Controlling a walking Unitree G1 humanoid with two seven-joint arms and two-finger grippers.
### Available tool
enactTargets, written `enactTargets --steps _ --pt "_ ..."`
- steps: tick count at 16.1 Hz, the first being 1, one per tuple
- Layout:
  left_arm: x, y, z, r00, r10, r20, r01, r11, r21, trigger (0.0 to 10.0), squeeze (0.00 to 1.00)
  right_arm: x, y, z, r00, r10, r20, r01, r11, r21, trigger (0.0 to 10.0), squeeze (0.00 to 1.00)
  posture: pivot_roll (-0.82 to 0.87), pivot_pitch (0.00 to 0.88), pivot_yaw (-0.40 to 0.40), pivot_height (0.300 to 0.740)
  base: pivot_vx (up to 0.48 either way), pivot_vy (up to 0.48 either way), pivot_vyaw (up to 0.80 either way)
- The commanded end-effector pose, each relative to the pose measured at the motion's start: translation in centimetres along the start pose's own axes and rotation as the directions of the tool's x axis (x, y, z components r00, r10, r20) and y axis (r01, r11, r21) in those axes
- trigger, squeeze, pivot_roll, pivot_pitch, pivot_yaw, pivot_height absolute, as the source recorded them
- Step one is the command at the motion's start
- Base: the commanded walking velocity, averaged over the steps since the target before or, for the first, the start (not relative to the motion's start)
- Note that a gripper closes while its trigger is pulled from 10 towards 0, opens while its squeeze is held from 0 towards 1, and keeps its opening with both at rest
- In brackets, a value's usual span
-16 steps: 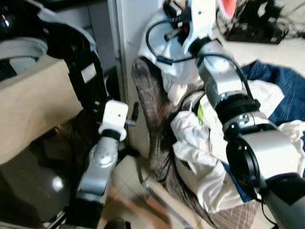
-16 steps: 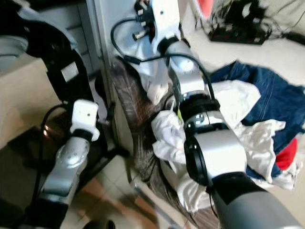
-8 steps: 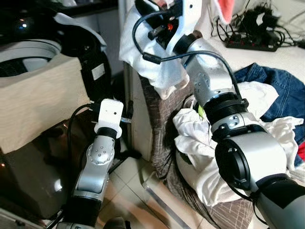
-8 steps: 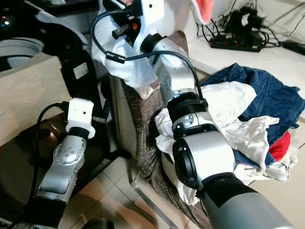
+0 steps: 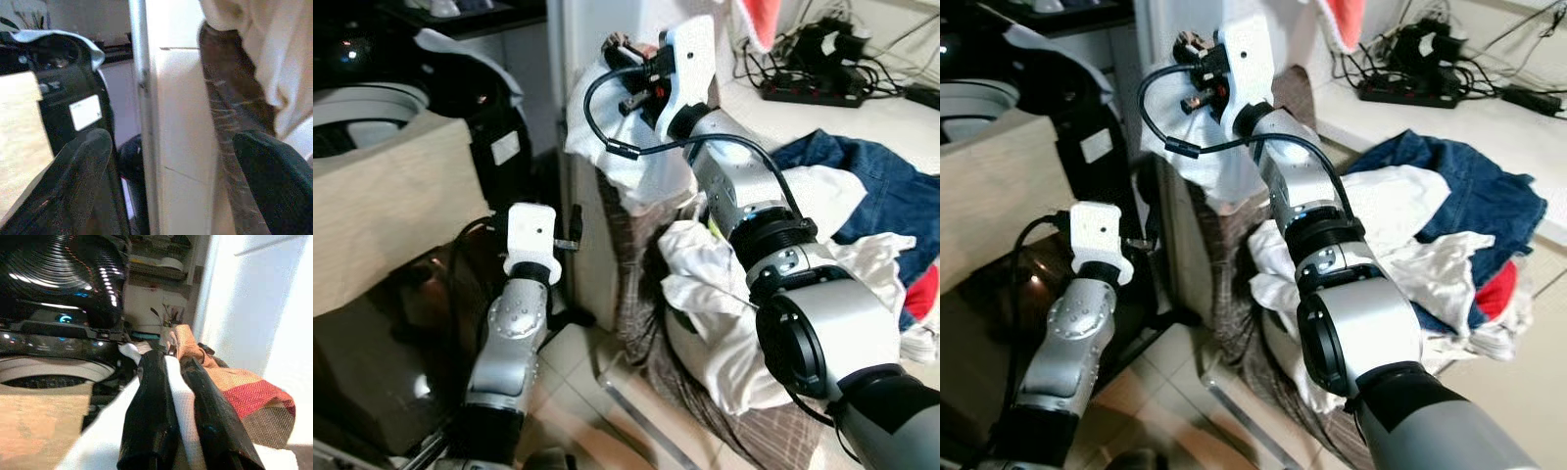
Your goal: Clothes washing
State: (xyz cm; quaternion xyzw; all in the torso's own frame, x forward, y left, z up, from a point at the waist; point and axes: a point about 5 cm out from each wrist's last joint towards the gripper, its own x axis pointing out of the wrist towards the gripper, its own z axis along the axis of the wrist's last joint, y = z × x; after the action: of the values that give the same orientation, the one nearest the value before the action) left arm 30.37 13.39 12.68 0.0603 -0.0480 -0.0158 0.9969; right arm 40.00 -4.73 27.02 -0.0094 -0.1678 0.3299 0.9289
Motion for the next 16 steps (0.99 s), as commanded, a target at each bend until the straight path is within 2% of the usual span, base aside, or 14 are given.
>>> enactTargets --steps 1,2,5,13,14,15,16 --pt "0.0 0.0 0.4 1.000 -0.001 0.019 0.001 1.000 0.004 10.0 0.00 -0.5 -0.4 -0.8 0.999 -0.028 -0.023 0.028 1.000 0.005 0.0 0.00 0.12 0.000 -0.057 0.740 0.000 0.428 0.00" --pt "0.0 0.0 0.6 0.999 0.005 0.032 -0.005 1.000 0.016 10.0 0.00 -0.6 -0.5 -0.9 0.999 -0.032 -0.025 0.033 0.999 0.006 0.0 0.00 0.12 0.000 -0.056 0.740 0.000 0.431 0.00" --pt "0.0 -0.2 0.5 1.000 -0.009 0.027 0.007 0.998 0.059 10.0 0.00 -0.9 -0.8 -1.1 0.998 -0.044 -0.034 0.044 0.999 -0.012 0.0 0.00 0.11 0.000 -0.051 0.740 0.000 0.000 0.00" --pt "-0.2 -0.1 0.4 0.999 -0.004 0.036 0.002 0.997 0.074 10.0 0.00 -0.6 -0.4 -0.8 1.000 -0.022 -0.011 0.022 0.999 -0.025 0.0 0.00 0.14 0.000 -0.058 0.740 0.000 0.000 0.00" --pt "-0.3 0.1 0.3 1.000 0.003 0.026 -0.005 0.997 0.078 10.0 0.00 0.1 0.7 2.2 0.986 0.061 0.153 -0.056 0.998 -0.034 0.0 0.00 0.14 0.000 -0.058 0.740 0.000 0.000 0.00" --pt "-0.4 0.2 0.2 1.000 0.009 0.022 -0.011 0.997 0.082 10.0 0.00 0.4 1.7 4.7 0.952 0.133 0.274 -0.126 0.991 -0.045 0.0 0.00 0.14 0.000 -0.058 0.740 0.000 0.000 0.00" --pt "-0.4 0.2 0.2 1.000 0.016 0.022 -0.018 0.996 0.085 10.0 0.00 0.4 2.1 5.5 0.937 0.163 0.309 -0.155 0.987 -0.049 0.0 0.00 0.14 0.000 -0.058 0.740 0.000 0.000 0.00"
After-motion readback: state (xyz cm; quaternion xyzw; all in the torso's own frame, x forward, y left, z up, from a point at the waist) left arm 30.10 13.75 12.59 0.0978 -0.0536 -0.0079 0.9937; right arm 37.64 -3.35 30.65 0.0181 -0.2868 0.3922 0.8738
